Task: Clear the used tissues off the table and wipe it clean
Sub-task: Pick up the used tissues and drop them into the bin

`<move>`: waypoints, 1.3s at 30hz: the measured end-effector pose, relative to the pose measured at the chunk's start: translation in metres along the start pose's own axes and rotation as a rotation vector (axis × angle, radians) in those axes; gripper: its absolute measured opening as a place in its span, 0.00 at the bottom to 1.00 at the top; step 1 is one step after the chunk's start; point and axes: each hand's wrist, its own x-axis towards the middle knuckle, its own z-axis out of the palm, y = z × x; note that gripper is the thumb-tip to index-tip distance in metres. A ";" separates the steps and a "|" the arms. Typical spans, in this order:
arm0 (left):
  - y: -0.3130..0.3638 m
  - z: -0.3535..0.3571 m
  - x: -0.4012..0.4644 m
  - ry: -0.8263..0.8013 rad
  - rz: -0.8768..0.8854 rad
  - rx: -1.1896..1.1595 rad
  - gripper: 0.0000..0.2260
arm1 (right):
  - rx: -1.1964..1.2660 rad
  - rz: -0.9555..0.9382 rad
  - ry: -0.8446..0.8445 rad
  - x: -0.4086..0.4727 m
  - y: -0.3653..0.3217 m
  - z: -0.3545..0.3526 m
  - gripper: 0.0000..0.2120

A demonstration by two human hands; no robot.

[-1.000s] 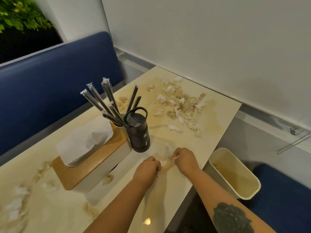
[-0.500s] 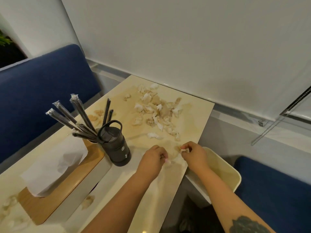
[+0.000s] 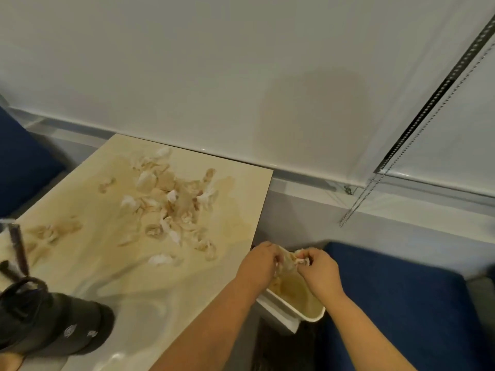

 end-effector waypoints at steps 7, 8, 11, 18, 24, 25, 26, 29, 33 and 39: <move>-0.005 0.038 0.044 -0.161 -0.029 -0.071 0.13 | -0.152 0.095 -0.139 0.038 0.044 0.009 0.14; -0.008 0.041 0.047 -0.177 -0.037 -0.070 0.13 | -0.166 0.110 -0.181 0.041 0.049 0.012 0.15; -0.016 0.046 0.055 -0.201 -0.074 -0.091 0.14 | -0.160 0.171 -0.270 0.047 0.060 0.017 0.16; -0.025 0.049 0.059 -0.192 -0.065 -0.052 0.13 | -0.176 0.146 -0.270 0.057 0.067 0.015 0.18; -0.021 0.028 0.052 0.001 -0.047 -0.127 0.12 | -0.120 0.018 -0.179 0.073 0.030 0.019 0.16; -0.020 0.022 0.049 0.028 -0.039 -0.143 0.12 | -0.100 -0.012 -0.167 0.075 0.020 0.020 0.15; -0.019 0.016 0.047 0.059 -0.024 -0.152 0.12 | -0.075 -0.043 -0.155 0.077 0.010 0.020 0.14; -0.023 -0.008 0.040 0.172 -0.002 -0.179 0.12 | -0.051 -0.138 -0.152 0.083 -0.022 0.022 0.14; -0.043 -0.044 0.021 0.310 -0.045 -0.157 0.12 | -0.069 -0.232 -0.212 0.082 -0.064 0.031 0.15; -0.086 -0.074 -0.021 0.422 -0.282 -0.014 0.14 | -0.203 -0.422 -0.413 0.070 -0.113 0.055 0.20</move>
